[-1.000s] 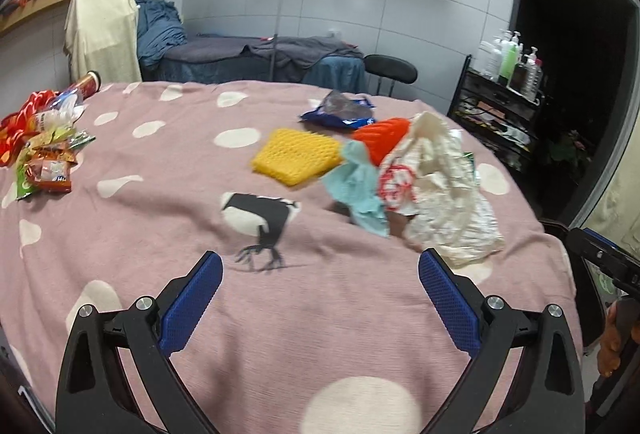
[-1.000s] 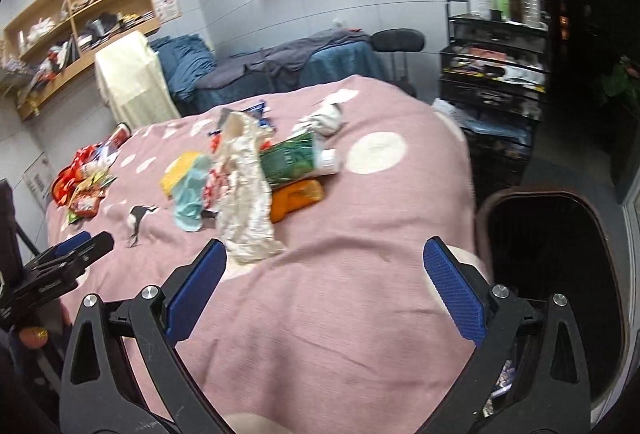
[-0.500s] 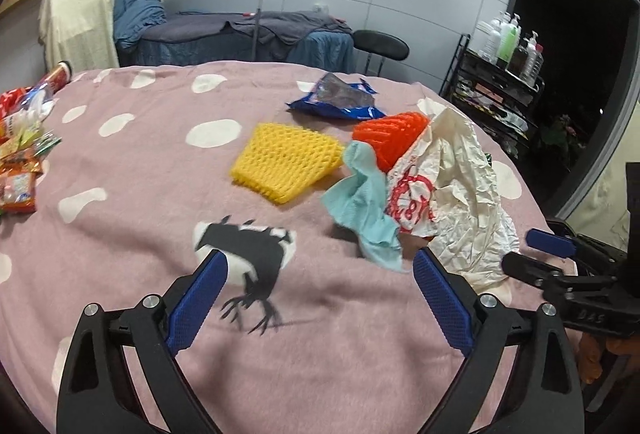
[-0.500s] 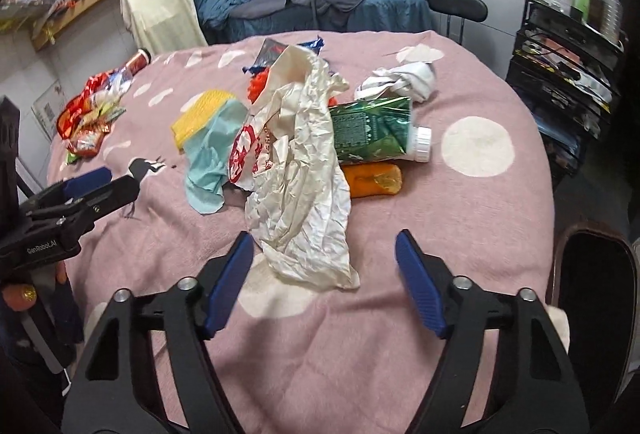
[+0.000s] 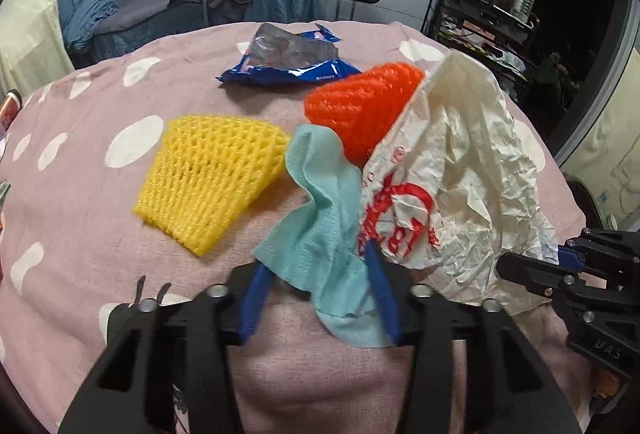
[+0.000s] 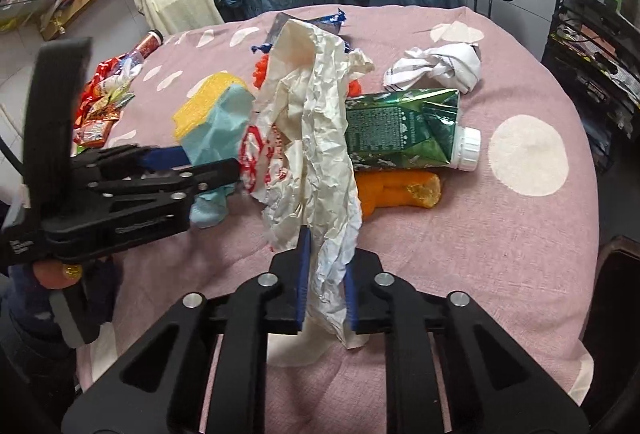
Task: Collect trash
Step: 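Grasp the teal cloth with the left tool while the right tool grasps the crumpled white bag, then carry the white bag to the black bin and open the right tool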
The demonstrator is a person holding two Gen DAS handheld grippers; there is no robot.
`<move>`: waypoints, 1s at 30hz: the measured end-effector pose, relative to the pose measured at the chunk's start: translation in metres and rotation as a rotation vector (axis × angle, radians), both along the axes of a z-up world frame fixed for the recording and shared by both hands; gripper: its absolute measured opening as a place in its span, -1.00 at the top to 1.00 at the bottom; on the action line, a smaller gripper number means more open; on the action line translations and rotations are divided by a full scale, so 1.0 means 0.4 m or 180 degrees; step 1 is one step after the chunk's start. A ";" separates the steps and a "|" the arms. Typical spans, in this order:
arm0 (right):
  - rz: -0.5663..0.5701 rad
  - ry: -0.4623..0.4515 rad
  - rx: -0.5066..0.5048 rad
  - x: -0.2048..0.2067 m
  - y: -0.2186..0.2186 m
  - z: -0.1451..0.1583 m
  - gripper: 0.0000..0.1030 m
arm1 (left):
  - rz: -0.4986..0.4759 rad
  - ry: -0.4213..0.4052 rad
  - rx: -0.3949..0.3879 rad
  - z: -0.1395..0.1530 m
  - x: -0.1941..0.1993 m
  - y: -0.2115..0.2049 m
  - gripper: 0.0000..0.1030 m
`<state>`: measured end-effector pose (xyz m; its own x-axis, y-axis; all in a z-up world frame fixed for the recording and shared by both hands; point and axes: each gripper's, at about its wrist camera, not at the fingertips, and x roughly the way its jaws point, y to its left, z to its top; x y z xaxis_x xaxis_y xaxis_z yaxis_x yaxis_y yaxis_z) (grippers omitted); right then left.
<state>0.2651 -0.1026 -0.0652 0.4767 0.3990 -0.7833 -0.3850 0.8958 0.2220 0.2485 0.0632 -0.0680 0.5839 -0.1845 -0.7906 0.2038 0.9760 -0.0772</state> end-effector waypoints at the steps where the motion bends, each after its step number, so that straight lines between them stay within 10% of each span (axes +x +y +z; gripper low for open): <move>1: 0.0008 -0.0036 0.0021 -0.006 -0.001 0.005 0.81 | -0.0015 -0.0026 0.0015 0.002 -0.007 -0.001 0.48; 30: -0.0547 -0.0813 0.0128 -0.263 -0.211 0.152 0.84 | 0.0271 -0.0721 -0.0521 0.109 -0.257 -0.016 0.72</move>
